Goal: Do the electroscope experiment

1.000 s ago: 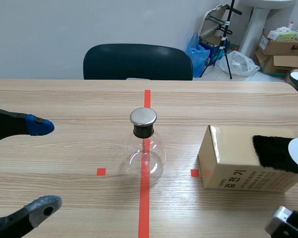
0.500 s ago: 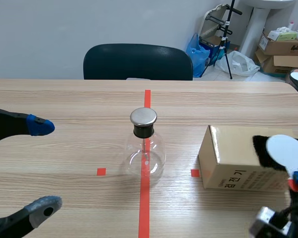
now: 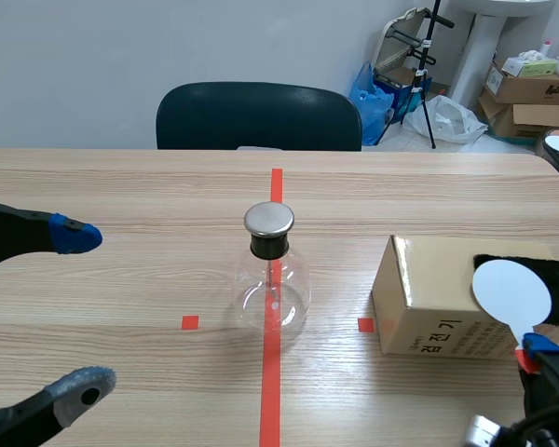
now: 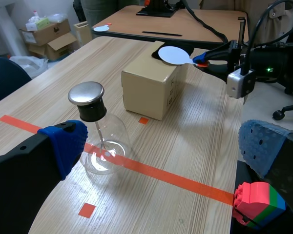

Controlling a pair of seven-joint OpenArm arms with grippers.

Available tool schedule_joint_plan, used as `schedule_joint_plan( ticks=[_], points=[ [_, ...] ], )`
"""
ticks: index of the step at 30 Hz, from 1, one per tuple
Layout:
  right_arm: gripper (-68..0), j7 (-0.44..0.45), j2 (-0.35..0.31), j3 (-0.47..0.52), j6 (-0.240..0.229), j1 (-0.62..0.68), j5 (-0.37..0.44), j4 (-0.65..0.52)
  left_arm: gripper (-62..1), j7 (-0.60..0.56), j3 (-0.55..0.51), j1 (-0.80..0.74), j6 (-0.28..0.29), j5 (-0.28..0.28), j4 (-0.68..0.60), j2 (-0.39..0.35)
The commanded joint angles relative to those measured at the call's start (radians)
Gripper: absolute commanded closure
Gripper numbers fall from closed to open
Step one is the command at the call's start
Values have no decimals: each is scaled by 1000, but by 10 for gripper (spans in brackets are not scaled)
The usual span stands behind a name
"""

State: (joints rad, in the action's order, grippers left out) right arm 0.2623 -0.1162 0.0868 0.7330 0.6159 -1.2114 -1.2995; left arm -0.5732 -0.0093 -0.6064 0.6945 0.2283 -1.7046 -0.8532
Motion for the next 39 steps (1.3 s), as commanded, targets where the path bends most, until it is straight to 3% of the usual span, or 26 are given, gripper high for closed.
schedule_joint_plan(
  ticks=[1, 2, 5, 6, 9, 10, 13, 14, 17, 18, 21, 22, 26, 29, 30, 31, 34, 35, 38, 39],
  points=[
    [-10, -89, -11, 18, 50, 11, 15, -16, -623, -14, -5, 3, 2, 13, -11, 7],
    [-10, -64, -12, 18, 41, 11, 9, -16, -623, -14, -5, 3, 2, 13, -11, 7],
    [-10, 120, -14, 16, 38, 4, 7, -17, -623, -14, -5, 3, 2, 13, -11, 7],
    [-10, 107, -12, 16, 50, 3, 11, -18, -623, -14, -5, 3, 2, 13, -11, 7],
    [-10, -82, -11, 16, 50, 13, 23, -17, -623, -13, -5, 6, 2, 13, -11, 7],
    [-10, -75, -11, 17, 33, 15, 22, -17, -623, -13, -5, 6, 2, 13, -11, 7],
    [-10, 116, -11, 16, 27, 4, 17, -17, -623, -13, -5, 6, 2, 13, -11, 7],
    [-10, 115, -10, 14, 37, 2, 18, -17, -623, -13, -5, 6, 2, 13, -11, 7],
    [-10, -84, -7, 12, 50, 11, 18, -17, -623, -13, -5, 6, 2, 13, -11, 7],
    [-10, -98, -8, 12, 48, 11, 13, -17, -623, -13, -5, 6, 2, 13, -11, 7],
    [-10, 84, -8, 12, 41, 3, -1, -17, -623, -13, -5, 6, 2, 13, -11, 7],
    [-10, 97, -6, 12, 45, 2, 0, -17, -623, -13, -5, 6, 2, 13, -11, 7],
    [-10, -106, 0, 12, 47, 13, -1, -17, -623, -13, -5, 6, 2, 13, -11, 6],
    [-10, 78, 0, 12, 35, 5, -14, -17, -623, -13, -5, 6, 2, 13, -11, 7],
    [-11, 103, 0, 12, 36, 2, -13, -17, -623, -13, -5, 6, 2, 13, -11, 7],
    [-10, 78, 3, 12, 39, 2, -11, -17, -623, -14, -5, 6, 2, 13, -11, 7],
    [-10, -110, 11, 12, 41, 14, -8, -17, -623, -13, -5, 6, 2, 13, -11, 6],
    [-10, -98, 11, 12, 39, 16, -13, -17, -623, -13, -5, 6, 2, 13, -11, 6],
    [-10, 111, 11, 12, 37, 10, -16, -17, -623, -13, -5, 6, 2, 13, -11, 6],
    [-11, 104, 12, 12, 39, 10, -15, -17, -623, -13, -5, 6, 2, 13, -11, 6]
  ],
)
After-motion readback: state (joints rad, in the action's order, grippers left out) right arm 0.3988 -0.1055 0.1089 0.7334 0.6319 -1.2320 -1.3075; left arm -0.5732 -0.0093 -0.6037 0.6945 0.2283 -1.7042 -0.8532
